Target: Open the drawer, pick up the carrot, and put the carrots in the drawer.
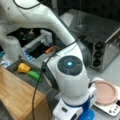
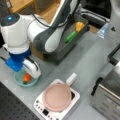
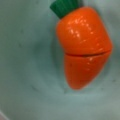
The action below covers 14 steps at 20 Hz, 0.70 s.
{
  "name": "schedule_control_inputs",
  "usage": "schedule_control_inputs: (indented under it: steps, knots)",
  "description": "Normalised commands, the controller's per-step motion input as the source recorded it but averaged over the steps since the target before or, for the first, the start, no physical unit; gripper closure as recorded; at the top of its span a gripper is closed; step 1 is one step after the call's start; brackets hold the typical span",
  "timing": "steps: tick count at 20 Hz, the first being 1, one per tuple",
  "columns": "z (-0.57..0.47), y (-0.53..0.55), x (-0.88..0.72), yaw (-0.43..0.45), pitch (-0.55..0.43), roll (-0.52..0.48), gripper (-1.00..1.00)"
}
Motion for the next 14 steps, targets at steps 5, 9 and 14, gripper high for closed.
schedule_control_inputs:
  steps: [5, 9, 14]
  knots:
    - [0.13, -0.10, 0.55, -0.026, 0.303, 0.038, -1.00]
    - [0.12, -0.12, 0.55, -0.025, 0.297, 0.043, -1.00]
    - [0.12, -0.10, 0.45, -0.023, 0.293, 0.057, -1.00]
